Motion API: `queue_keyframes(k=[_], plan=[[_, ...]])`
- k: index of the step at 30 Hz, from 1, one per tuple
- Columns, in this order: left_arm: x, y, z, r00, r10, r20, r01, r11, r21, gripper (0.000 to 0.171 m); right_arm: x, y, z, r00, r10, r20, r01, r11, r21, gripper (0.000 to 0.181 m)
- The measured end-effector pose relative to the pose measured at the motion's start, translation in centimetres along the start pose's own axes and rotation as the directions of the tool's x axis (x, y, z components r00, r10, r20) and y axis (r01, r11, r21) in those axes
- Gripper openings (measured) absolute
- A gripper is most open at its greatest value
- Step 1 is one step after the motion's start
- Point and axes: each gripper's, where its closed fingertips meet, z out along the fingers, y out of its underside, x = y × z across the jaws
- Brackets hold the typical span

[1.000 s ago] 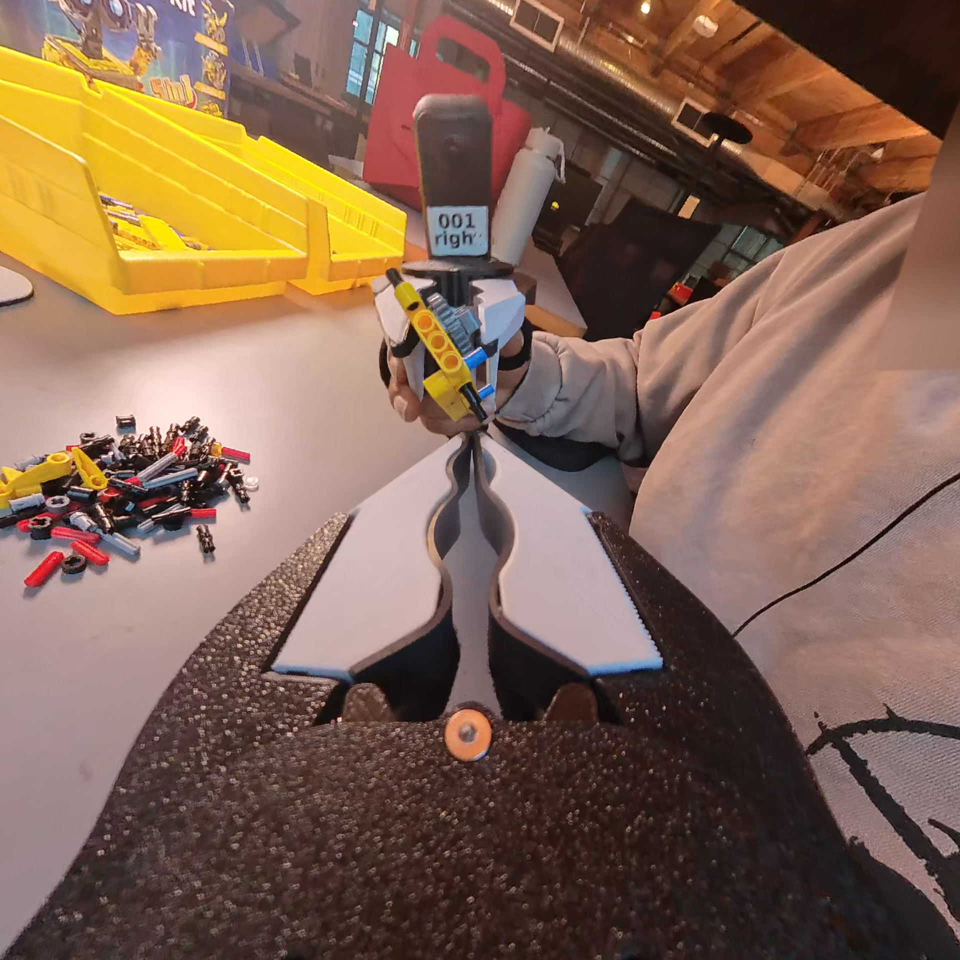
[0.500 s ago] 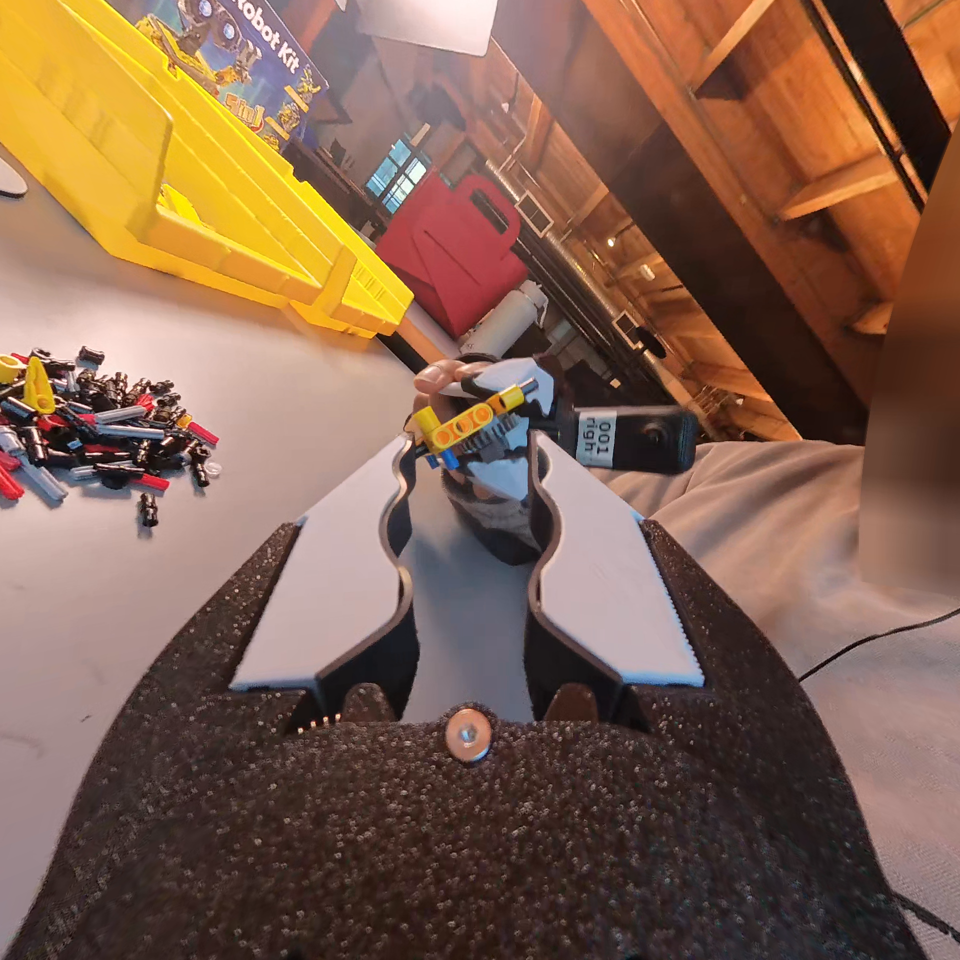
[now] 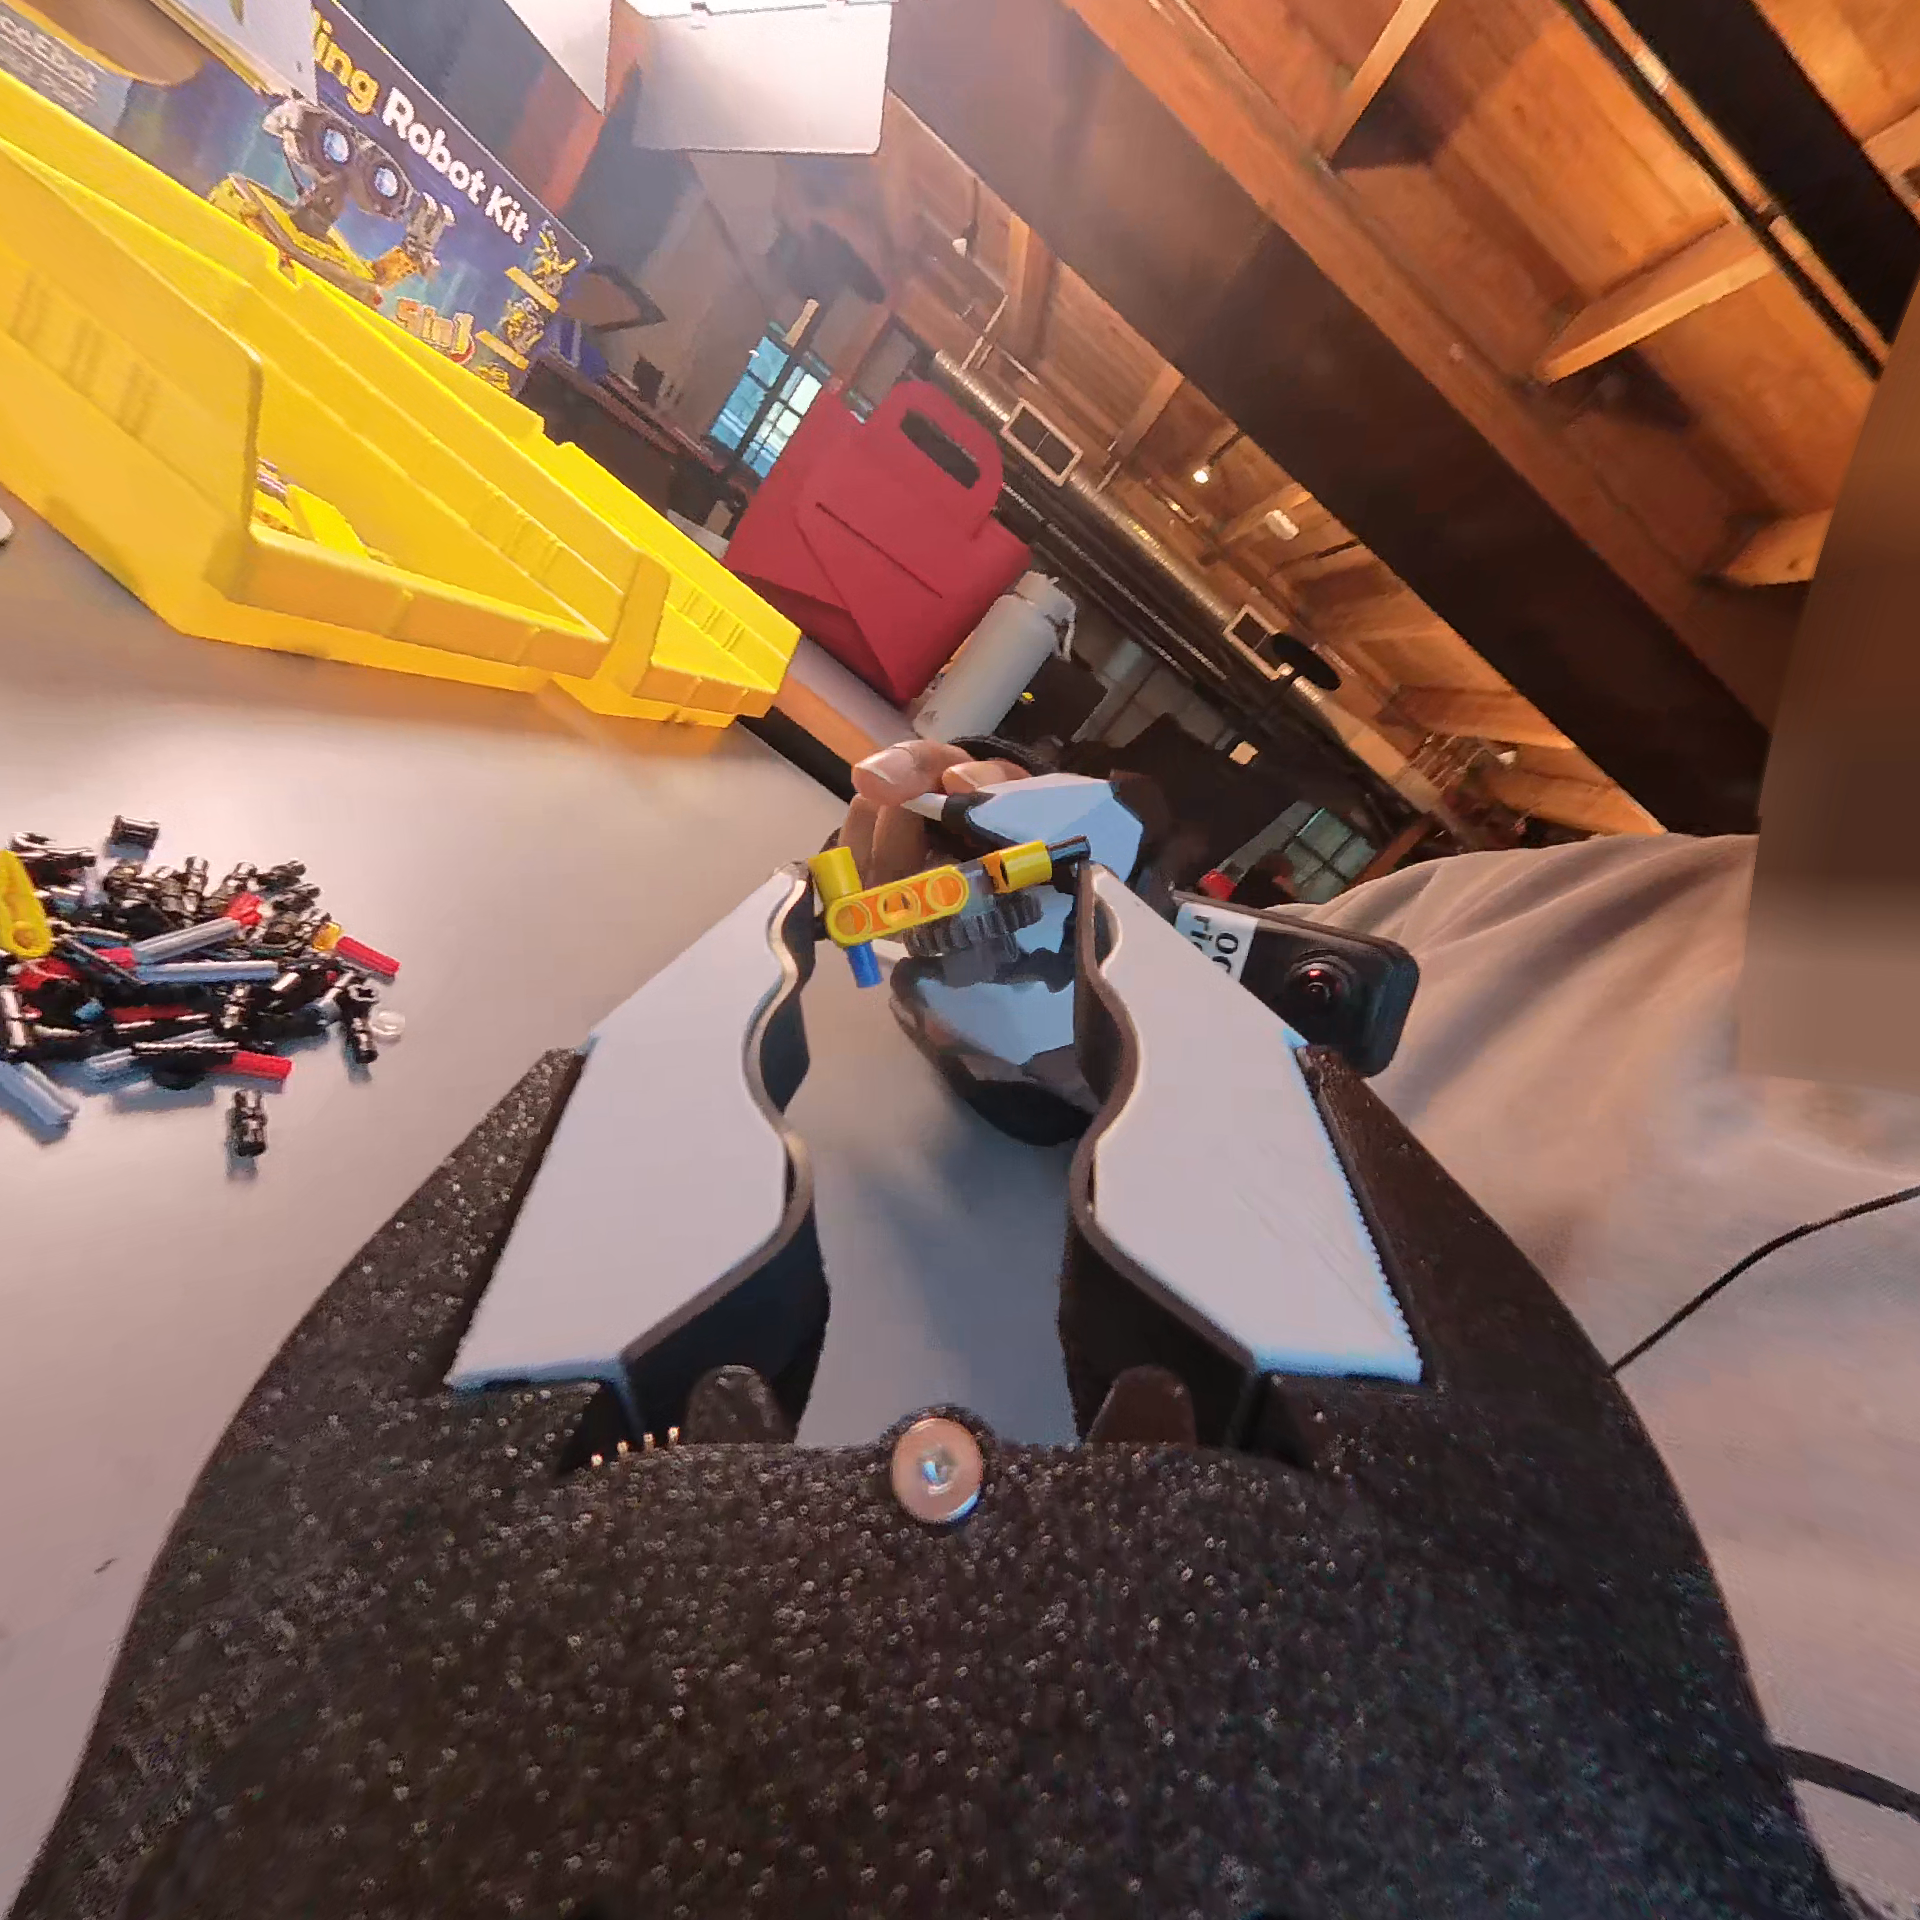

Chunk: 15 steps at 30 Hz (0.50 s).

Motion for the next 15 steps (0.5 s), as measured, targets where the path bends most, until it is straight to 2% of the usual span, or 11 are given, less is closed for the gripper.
queue_keyframes(k=[3,7,10,12,15], plan=[[0.0,0.3,0.0,0.995,0.097,0.035,-0.096,0.995,-0.042,0.043,-0.2,-0.3,0.0,1.0,-0.007,0.005,0.007,1.0,0.016,0.026],[0.3,0.5,-0.2,0.965,0.254,0.059,-0.247,0.963,-0.104,0.042,-0.7,-0.6,-0.2,0.997,0.055,0.056,-0.057,0.997,0.045,0.027],[0.4,0.7,-0.3,0.94,0.332,0.074,-0.321,0.938,-0.133,0.042,-1.5,-1.3,-0.7,0.963,0.201,0.18,-0.219,0.972,0.09,0.035],[0.5,0.7,-0.4,0.922,0.38,0.077,-0.366,0.918,-0.153,0.042,-1.9,-1.7,-1.2,0.87,0.38,0.313,-0.424,0.901,0.086,0.05],[0.5,0.8,-0.6,0.884,0.458,0.089,-0.439,0.881,-0.175,0.042,-0.4,-2.2,-2.0,0.626,0.634,0.453,-0.727,0.685,0.045,0.072]])
